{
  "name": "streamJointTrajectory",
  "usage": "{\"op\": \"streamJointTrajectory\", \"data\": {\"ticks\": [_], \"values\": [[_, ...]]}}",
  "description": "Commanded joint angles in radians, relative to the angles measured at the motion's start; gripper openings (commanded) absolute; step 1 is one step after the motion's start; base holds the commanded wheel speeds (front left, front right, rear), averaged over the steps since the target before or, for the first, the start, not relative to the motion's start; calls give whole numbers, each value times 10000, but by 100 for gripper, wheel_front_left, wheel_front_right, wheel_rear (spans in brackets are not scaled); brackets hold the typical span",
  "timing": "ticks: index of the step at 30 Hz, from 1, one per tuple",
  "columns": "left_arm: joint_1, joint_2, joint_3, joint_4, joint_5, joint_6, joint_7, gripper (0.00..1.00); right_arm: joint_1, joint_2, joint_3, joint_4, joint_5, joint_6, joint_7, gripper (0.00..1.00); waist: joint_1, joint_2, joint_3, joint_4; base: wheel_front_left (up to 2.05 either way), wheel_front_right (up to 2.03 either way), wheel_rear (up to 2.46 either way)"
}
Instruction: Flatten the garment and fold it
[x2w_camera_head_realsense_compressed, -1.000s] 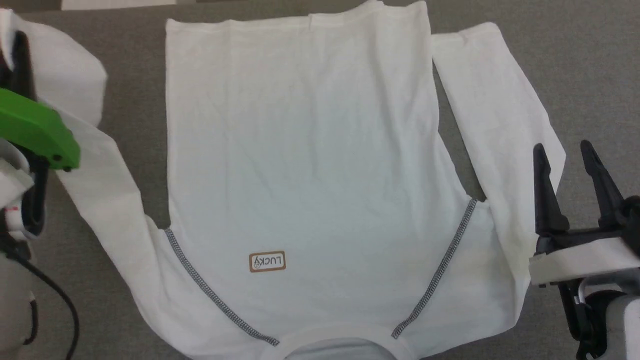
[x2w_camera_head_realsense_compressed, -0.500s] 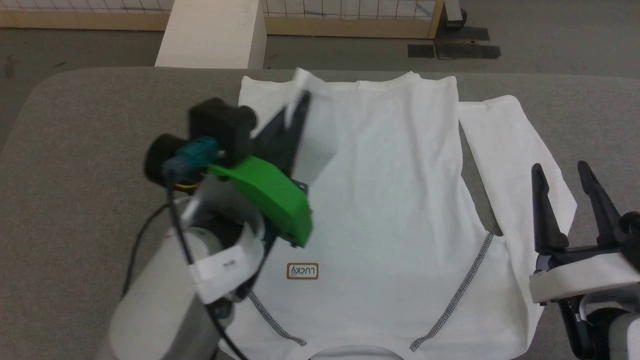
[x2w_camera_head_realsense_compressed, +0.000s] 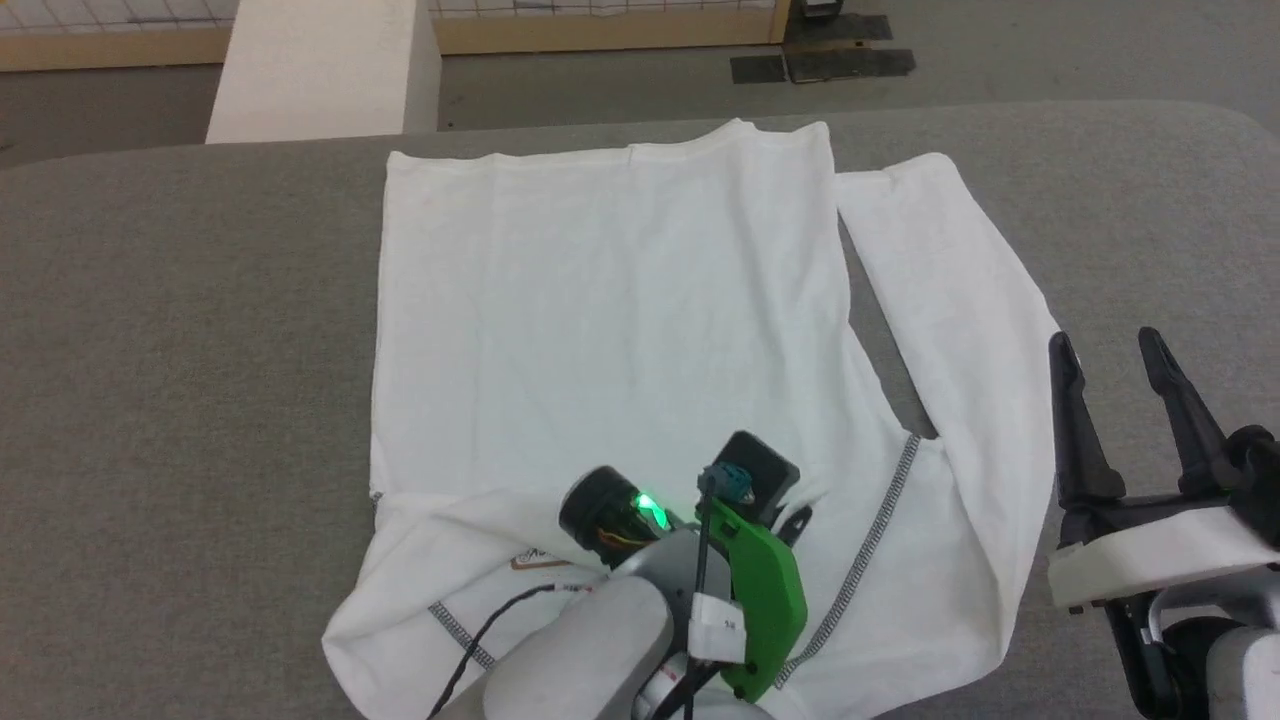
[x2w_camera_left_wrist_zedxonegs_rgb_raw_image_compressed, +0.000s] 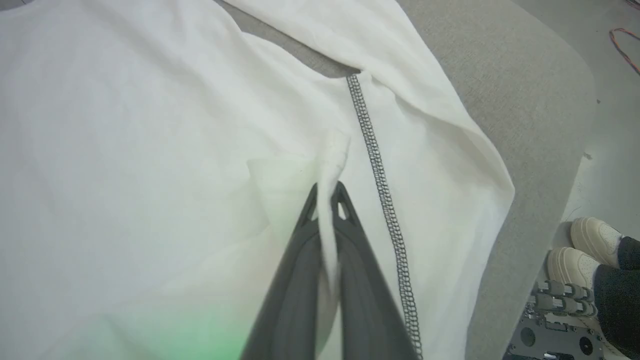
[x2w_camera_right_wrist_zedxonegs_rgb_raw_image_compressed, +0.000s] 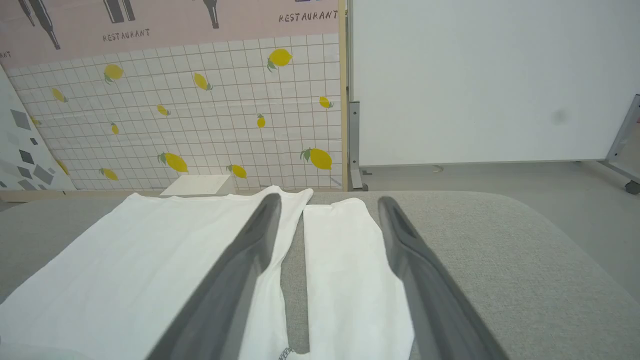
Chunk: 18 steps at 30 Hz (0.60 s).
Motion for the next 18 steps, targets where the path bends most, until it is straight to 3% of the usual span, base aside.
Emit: {"op": "streamJointTrajectory", "data": {"ticks": [1, 5, 6, 8, 9, 14, 18], "values": [[94, -74, -136, 354, -83, -141, -95, 0, -45, 10, 5, 49, 79, -15, -77, 100, 1, 0, 237, -339, 0, 0, 0], [136, -155, -629, 1269, -441, -520, -80, 0, -6, 10, 30, 140, 93, -15, -118, 100, 1, 0, 226, -429, 0, 0, 0], [153, -165, -733, 1387, -585, -607, -9, 11, 3, 10, 29, 173, 94, -15, -125, 100, 1, 0, 207, -428, 0, 0, 0], [195, -178, -927, 1474, -1012, -793, 157, 84, 22, 10, 25, 249, 94, -15, -126, 100, 1, 0, 145, -392, 0, 0, 0], [209, -182, -954, 1386, -1290, -859, 136, 100, 33, 10, 28, 287, 89, -15, -115, 100, 1, 0, 100, -356, 0, 0, 0], [90, -187, -306, 571, -2156, -795, -1008, 100, 93, 10, -35, 345, 23, -15, -43, 100, 1, 0, -124, -79, 0, 0, 0], [34, 110, 755, -213, -2289, -301, -2218, 100, 108, 10, -113, 303, -120, -15, 58, 100, 1, 0, -226, 189, 0, 0, 0]]}}
